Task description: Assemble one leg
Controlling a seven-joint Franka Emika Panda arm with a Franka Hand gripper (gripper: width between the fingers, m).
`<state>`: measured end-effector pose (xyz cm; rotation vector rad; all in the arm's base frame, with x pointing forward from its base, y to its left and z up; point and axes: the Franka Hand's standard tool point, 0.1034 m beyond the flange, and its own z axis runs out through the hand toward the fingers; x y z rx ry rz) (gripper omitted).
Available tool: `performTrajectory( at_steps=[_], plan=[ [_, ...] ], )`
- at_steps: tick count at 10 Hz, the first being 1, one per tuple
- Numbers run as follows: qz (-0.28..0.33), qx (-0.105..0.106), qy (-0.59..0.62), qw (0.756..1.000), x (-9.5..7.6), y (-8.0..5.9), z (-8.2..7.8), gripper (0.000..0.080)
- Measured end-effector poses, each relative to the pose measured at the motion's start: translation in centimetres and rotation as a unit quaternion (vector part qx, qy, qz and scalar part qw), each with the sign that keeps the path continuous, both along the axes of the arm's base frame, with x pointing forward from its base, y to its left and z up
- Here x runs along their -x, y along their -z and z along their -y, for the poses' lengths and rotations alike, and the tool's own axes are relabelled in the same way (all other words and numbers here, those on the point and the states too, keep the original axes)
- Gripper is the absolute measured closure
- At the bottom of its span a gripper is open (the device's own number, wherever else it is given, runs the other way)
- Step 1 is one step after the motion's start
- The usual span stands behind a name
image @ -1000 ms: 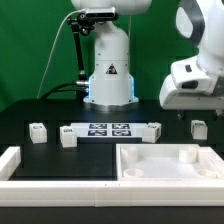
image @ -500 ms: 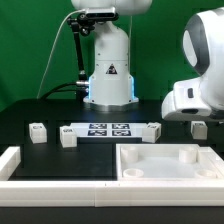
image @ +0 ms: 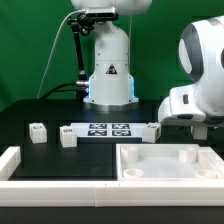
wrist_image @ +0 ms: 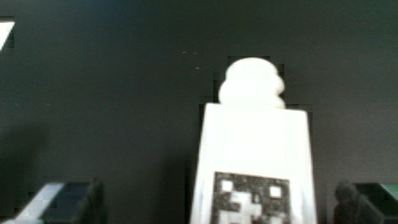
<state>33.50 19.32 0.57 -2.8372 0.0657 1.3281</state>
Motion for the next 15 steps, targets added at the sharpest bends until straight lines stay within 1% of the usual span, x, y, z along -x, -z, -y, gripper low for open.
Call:
performTrajectory(
  at_steps=[1,2,3,4,5,10,11,12,14,15],
  plan=[
    [0.0,0.0,-0.001,1.0,0.0,0.0,0.0,0.0151],
    [0.0,0.0,0.0,1.0,0.0,0.0,0.0,0.0247],
    [0.0,0.0,0.0,1.0,0.0,0.0,0.0,0.0247],
    [0.0,0.0,0.0,1.0,0.0,0.0,0.0,0.0431],
    [0.0,0.0,0.0,1.0,0.0,0.0,0.0,0.0517],
    [0.0,0.0,0.0,1.0,0.0,0.0,0.0,0.0517],
    [0.0,-0.003,-0.003,1.0,-0.2,-0.3,0.2,0.0517],
    [0.001,-0.015,-0.012,1.0,-0.8,-1.8,0.7,0.0515],
    [0.001,-0.019,-0.012,1.0,-2.0,-5.8,1.6,0.0515],
    [0.005,-0.019,-0.011,1.0,-2.5,-7.2,1.9,0.0515]
  ],
)
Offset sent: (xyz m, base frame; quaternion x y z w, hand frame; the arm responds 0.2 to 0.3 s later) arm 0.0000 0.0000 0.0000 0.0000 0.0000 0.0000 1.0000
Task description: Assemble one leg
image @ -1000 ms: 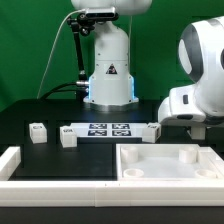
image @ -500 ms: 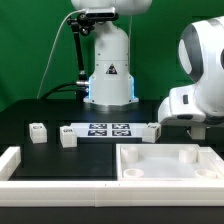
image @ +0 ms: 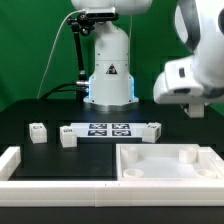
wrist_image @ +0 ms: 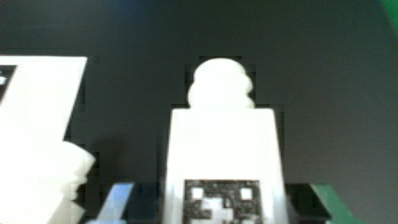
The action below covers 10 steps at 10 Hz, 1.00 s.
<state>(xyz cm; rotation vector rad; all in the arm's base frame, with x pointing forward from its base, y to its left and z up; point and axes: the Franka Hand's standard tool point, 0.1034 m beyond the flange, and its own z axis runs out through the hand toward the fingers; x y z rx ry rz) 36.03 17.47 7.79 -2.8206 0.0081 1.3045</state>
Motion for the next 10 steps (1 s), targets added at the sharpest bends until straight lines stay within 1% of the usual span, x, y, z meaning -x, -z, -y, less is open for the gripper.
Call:
performTrajectory(
  at_steps=[1,2,3,4,5,6,7,9,10],
  plan=[
    [0.017,0.0,0.0,1.0,-0.7,-1.1,0.1,0.0515],
    [0.017,0.0,0.0,1.0,-0.7,-1.6,0.2,0.0515],
    [0.018,0.0,0.001,1.0,-0.7,-1.3,0.1,0.0515],
    [0.057,-0.003,0.005,0.998,-1.5,-0.9,-0.1,0.0515],
    [0.1,-0.006,0.008,0.995,-2.0,-0.5,0.0,0.0515],
    [0.151,-0.011,0.003,0.988,-3.0,0.3,0.6,0.0515],
    [0.192,-0.011,-0.002,0.981,-4.0,0.1,1.3,0.0515],
    [0.262,-0.025,-0.018,0.965,-5.7,-1.2,2.3,0.0515],
    [0.304,-0.025,-0.024,0.952,-6.7,-2.2,2.6,0.0515]
  ],
)
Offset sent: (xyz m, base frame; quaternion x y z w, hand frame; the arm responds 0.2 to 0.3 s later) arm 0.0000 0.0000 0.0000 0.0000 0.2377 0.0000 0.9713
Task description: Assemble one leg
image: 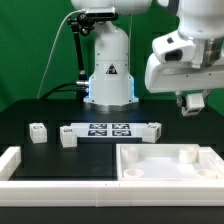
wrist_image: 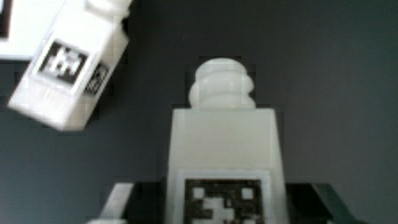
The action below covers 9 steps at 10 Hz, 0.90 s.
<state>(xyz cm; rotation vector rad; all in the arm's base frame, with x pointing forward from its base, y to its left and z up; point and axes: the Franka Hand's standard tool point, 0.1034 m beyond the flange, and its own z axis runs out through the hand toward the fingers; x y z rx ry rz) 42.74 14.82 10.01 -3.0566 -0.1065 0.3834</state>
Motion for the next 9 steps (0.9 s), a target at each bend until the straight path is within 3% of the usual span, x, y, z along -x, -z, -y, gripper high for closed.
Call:
performTrajectory(
  at_steps=[1,4,6,7,9],
  plan=[
    [0.04,-0.001,-0.003,0.999,-0.6,-0.8,0.1,0.0515],
    [0.157,-0.019,0.0,0.987,-1.0,-0.1,-0.3,0.0515],
    [0.252,-0.038,-0.01,0.967,-1.8,0.0,-0.6,0.0515],
    [0.262,-0.037,-0.038,0.964,-3.2,-0.5,-0.1,0.0515],
    [0.295,-0.035,-0.08,0.952,-8.2,-2.7,1.4,0.0515]
  ],
)
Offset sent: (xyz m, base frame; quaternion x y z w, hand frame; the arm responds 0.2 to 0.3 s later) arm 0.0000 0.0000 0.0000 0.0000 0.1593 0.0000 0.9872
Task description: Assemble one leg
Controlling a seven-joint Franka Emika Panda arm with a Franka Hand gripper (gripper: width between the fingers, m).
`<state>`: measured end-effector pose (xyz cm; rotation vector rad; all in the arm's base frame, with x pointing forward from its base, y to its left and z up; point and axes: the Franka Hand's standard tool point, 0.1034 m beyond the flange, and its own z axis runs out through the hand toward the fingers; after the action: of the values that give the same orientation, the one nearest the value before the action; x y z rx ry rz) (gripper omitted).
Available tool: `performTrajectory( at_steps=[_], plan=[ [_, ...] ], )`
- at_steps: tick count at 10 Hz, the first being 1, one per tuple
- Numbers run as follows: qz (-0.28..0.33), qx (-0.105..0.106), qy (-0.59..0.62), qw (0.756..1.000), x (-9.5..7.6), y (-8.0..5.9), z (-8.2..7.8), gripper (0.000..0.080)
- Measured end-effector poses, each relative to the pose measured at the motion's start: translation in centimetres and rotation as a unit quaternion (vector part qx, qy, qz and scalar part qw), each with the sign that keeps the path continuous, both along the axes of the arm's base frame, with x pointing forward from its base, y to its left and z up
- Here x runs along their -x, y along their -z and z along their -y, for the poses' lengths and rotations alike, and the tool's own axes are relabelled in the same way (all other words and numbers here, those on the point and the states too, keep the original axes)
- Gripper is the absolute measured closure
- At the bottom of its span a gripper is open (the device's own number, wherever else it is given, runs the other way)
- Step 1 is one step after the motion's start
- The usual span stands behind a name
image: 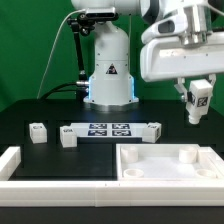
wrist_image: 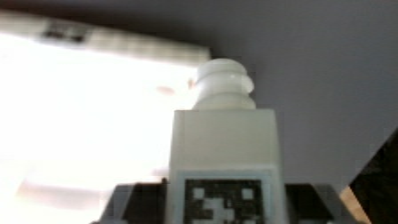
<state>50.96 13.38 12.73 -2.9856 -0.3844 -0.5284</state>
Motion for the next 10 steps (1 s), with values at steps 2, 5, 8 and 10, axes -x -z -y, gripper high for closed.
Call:
performTrajectory(
  at_steps=[2,5,8,10],
  plan=[
    [0.005,0.001,-0.006,1.0,-0.6,0.0,0.0,0.0515],
    [0.004,0.003,-0.009,1.0,-0.6,0.2,0.2,0.0515],
    [0.013,0.004,-0.027,1.0,-5.1,0.5,0.3,0.0515],
    [0.027,0.003,-0.034,0.999,-8.5,0.4,0.3,0.0515]
  ],
)
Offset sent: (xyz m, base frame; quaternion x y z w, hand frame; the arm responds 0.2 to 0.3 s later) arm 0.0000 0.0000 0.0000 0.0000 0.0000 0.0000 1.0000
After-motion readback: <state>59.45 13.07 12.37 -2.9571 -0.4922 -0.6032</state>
